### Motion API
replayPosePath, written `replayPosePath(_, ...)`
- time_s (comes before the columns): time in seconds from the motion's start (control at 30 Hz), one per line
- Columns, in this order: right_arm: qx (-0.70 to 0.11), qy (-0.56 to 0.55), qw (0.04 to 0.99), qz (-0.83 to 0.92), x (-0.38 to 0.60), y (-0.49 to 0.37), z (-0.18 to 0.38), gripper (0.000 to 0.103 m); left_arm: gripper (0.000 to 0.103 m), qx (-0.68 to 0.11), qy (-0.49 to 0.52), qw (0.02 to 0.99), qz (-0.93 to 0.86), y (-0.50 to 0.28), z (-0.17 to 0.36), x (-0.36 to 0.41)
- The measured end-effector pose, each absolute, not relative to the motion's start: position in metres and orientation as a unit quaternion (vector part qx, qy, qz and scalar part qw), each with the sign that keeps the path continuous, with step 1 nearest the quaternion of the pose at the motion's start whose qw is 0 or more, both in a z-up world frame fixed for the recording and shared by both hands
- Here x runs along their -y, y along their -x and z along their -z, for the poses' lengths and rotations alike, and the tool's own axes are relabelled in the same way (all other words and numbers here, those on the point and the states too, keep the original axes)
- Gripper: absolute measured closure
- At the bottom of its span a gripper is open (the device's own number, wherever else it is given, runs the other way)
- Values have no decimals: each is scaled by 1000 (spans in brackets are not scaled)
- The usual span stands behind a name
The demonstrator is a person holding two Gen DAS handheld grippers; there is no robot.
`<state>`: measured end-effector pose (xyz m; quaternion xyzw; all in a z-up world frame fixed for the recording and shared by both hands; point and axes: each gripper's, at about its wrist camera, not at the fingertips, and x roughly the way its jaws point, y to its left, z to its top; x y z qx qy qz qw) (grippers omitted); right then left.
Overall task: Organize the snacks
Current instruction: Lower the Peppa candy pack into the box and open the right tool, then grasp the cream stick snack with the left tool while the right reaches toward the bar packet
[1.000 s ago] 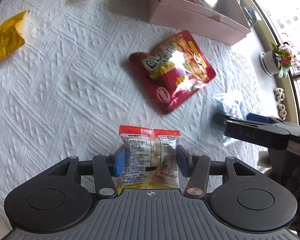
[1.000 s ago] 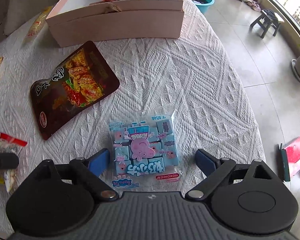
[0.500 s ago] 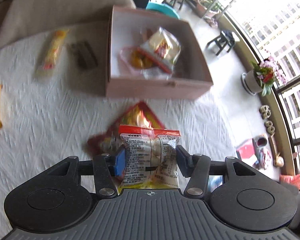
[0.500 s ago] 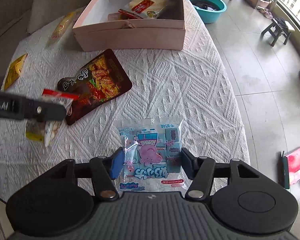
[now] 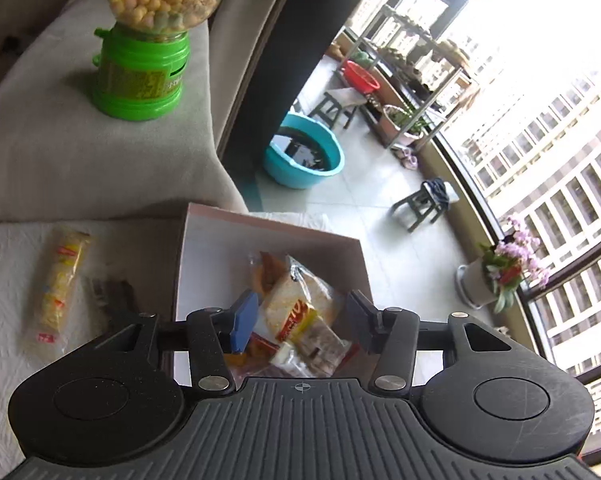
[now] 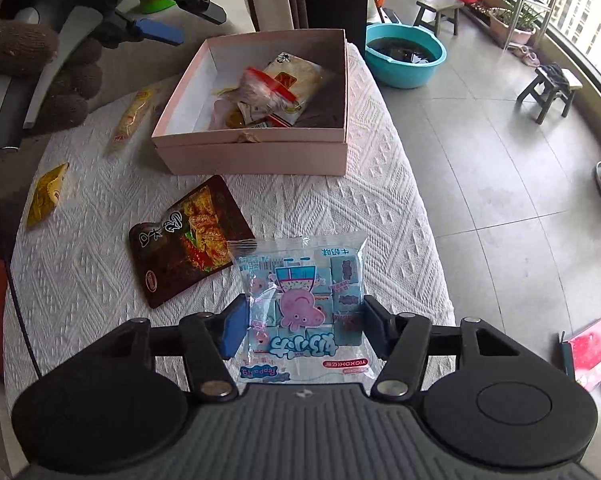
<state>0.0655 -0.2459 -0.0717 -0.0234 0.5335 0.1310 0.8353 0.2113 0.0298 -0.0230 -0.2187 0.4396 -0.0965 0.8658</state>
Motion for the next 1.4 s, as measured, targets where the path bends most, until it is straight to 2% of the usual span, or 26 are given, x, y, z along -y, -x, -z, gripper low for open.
replayPosePath(0.23, -528, 11, 840, -127, 239, -100, 71, 43, 48, -516, 212, 828, 56, -157, 71, -65)
replayPosePath(0.43, -442, 22, 884, -151, 194, -183, 29, 43, 48, -587, 229, 776, 37, -81, 122, -83)
replayPosePath(0.47, -423, 27, 894, -146, 185, -197, 25, 40, 48, -593, 234, 770, 32, -72, 127, -85)
replayPosePath(0.5, -414, 32, 899, -135, 176, -212, 23, 31, 48, -598, 241, 764, 29, -65, 132, -90)
replayPosePath(0.53, -415, 35, 900, -131, 168, -224, 24, 26, 48, -601, 247, 760, 28, -59, 135, -95)
replayPosePath(0.83, -485, 35, 860, -158, 94, -209, 72, 25, 48, -534, 240, 810, -27, -59, 107, -190)
replayPosePath(1.17, -496, 57, 847, -185, -52, -236, 108, 25, 48, -519, 254, 815, -48, -67, 97, -304)
replayPosePath(1.23, -508, 49, 842, -171, -69, -249, 123, 29, 48, -522, 255, 813, -43, -68, 103, -315)
replayPosePath(1.27, -516, 50, 839, -165, -77, -254, 130, 41, 48, -524, 256, 811, -41, -67, 107, -321)
replayPosePath(1.3, -527, 56, 832, -162, -86, -258, 139, 60, 48, -526, 259, 809, -40, -68, 110, -327)
replayPosePath(1.33, -537, 62, 826, -162, -92, -259, 145, 69, 48, -528, 265, 806, -40, -68, 114, -333)
replayPosePath(1.4, -529, 81, 830, -157, -103, -248, 146, 72, 48, -529, 277, 801, -42, -69, 120, -345)
